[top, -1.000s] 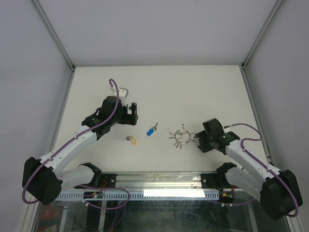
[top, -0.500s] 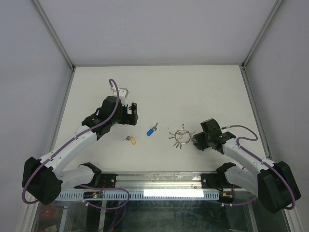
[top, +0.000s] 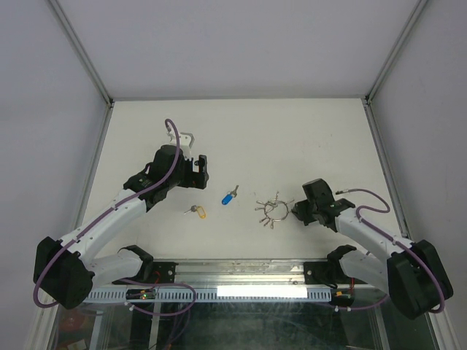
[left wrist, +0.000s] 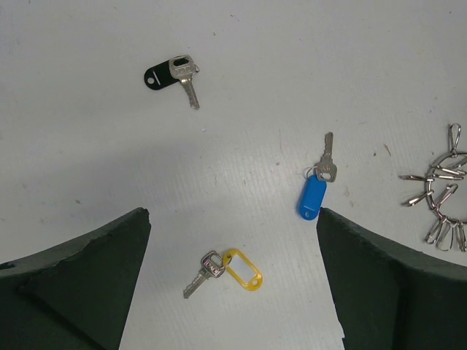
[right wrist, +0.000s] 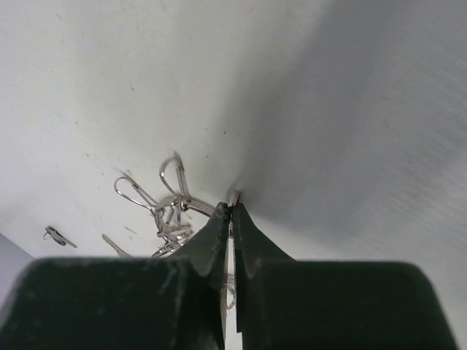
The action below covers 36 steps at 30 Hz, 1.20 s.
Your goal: Put the keys on the keyring
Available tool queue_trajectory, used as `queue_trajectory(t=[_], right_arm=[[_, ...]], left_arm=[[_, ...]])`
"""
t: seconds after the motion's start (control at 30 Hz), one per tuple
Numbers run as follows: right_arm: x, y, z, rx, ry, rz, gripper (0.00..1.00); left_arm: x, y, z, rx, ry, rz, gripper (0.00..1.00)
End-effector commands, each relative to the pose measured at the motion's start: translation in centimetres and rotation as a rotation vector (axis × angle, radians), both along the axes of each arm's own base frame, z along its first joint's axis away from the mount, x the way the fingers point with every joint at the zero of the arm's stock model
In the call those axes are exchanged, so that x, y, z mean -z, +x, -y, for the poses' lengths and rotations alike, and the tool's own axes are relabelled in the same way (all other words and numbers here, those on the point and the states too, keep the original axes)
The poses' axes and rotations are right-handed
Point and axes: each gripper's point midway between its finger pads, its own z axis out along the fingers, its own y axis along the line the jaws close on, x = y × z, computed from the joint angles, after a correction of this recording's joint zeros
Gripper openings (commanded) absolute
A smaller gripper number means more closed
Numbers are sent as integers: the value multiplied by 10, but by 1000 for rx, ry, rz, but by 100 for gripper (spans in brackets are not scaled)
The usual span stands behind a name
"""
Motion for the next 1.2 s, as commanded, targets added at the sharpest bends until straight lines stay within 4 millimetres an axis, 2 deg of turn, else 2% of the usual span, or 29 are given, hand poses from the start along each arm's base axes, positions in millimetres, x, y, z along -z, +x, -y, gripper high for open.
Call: queue_trajectory(t=[0.0,0.1,0.3,0.43,0.57,0.73,0.9,1.0,1.17], right_arm=[[-2,6,15,8,-78,60,0],[-19,17,20,-66,-143,162,0],[-78,44,26,-312,-347,441,0],[-117,48,22,-517,-463,588,0],[-160,47,11,-721,-555,734,0],[-204,39,-24,-1019,-566,931,0],[-227,28,-58,-1237,-488,1057,0],[-238,29,-72,-1268,-431,1099,0],[-271,34,-97,-1238,-329,1207,0]], left_arm=[[-20,6,0,-17,-32,67,97],[-29,9,0,-32,-56,96,99],[-60,20,-2,-117,-138,176,99],[-80,27,1,-133,-186,231,99],[-99,30,12,-86,-227,266,99],[-118,24,31,54,-250,297,99],[-147,6,47,178,-345,384,99],[-157,-6,61,232,-386,415,98],[-166,-31,96,322,-420,454,94]])
